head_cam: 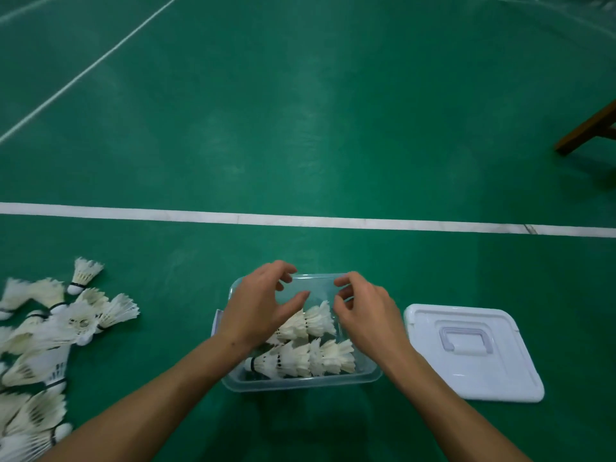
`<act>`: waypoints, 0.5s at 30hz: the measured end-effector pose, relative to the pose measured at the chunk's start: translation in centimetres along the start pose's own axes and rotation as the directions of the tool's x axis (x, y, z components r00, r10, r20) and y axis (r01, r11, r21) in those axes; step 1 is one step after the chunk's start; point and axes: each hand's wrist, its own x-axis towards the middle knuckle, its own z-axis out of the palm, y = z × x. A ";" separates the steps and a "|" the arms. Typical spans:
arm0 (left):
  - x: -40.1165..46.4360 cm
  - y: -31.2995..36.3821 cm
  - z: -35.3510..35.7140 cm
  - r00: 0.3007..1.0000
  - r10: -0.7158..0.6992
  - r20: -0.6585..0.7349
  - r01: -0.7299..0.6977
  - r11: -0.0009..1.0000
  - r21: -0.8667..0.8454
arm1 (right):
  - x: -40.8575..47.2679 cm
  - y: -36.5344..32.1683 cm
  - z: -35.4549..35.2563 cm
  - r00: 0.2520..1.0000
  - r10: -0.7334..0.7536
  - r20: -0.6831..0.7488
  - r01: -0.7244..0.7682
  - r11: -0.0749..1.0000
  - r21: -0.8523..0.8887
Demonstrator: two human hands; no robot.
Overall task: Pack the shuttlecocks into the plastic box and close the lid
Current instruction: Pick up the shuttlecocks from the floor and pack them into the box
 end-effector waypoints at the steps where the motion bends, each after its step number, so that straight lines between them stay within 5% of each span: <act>1: -0.2 -0.1 -0.9 1.000 -0.011 -0.018 0.011 1.000 -0.022 | 0.1 -0.7 0.3 1.000 -0.023 -0.010 0.023 1.000 0.016; 9: -4.9 -8.3 -7.9 0.976 -0.171 -0.139 0.168 0.985 -0.027 | 1.6 -10.0 5.9 0.949 -0.297 0.107 0.297 0.955 0.013; 15: -9.7 -15.6 -13.1 0.894 -0.362 -0.263 0.353 0.932 -0.082 | 2.6 -17.4 12.2 0.874 -0.437 0.213 0.447 0.895 0.000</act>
